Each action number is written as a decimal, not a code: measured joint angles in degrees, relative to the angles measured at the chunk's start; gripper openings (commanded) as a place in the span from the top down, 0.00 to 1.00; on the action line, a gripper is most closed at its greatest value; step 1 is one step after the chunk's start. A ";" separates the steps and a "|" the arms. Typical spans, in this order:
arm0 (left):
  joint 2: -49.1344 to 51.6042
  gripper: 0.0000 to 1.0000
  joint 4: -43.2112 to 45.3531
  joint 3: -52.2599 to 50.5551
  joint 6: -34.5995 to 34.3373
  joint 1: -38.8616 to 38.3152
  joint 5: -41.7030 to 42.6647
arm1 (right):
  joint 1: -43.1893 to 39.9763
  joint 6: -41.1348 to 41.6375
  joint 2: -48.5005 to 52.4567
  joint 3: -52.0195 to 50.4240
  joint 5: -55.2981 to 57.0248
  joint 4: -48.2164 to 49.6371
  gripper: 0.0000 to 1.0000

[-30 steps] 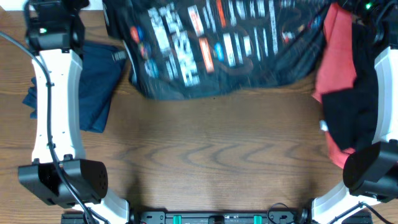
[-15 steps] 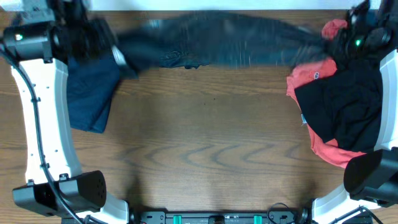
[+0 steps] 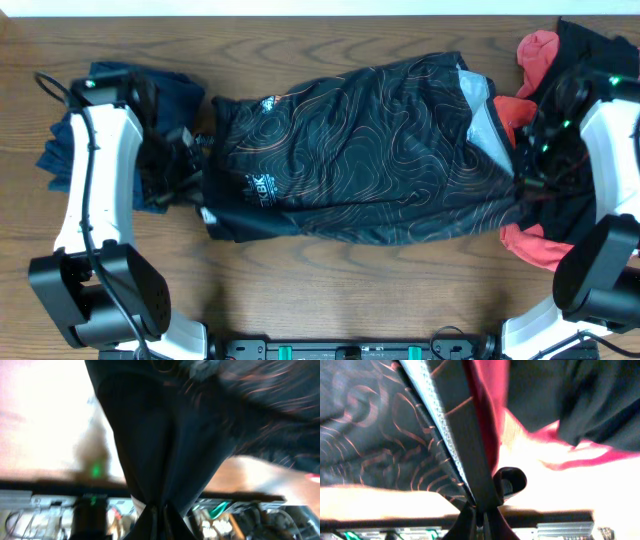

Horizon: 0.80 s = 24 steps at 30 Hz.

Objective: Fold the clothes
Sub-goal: 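Lay the shirt down folded over toward the near side with both grippers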

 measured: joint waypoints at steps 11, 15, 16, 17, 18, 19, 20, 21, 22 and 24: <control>0.00 0.94 4.50 -4.66 -0.07 0.02 -5.81 | -0.85 4.83 0.02 -2.56 0.35 13.70 0.80; 0.00 0.94 5.99 -4.68 -0.90 0.02 -6.51 | -3.15 5.77 0.02 -0.07 -2.78 24.59 0.99; 0.00 0.94 6.40 -4.68 -0.98 0.02 -6.67 | -3.52 5.46 0.02 -0.02 -3.39 26.71 0.99; 0.00 0.94 6.75 -4.68 -1.05 0.02 -6.67 | -3.80 4.92 0.02 0.02 -4.11 28.46 0.99; 0.00 0.94 6.97 -4.68 -1.18 0.02 -6.67 | -3.93 4.11 0.11 0.02 -4.81 29.62 0.99; 0.00 0.94 7.08 -4.68 -1.25 0.02 -6.67 | -3.96 3.08 0.31 0.02 -5.84 30.71 0.99; 0.00 0.94 7.28 -4.68 -1.42 0.02 -6.69 | -3.93 1.75 0.66 0.04 -7.23 31.63 0.99; 0.00 0.94 7.63 -4.68 -1.49 0.02 -6.71 | -3.89 0.52 1.14 0.04 -8.76 32.09 0.99; 0.00 0.94 7.89 -4.68 -1.66 0.02 -6.71 | -3.85 -0.66 1.81 0.04 -10.25 32.33 0.99; 0.00 0.94 7.91 -4.68 -1.88 0.02 -6.69 | -3.72 -2.78 4.00 0.04 -12.76 32.72 0.99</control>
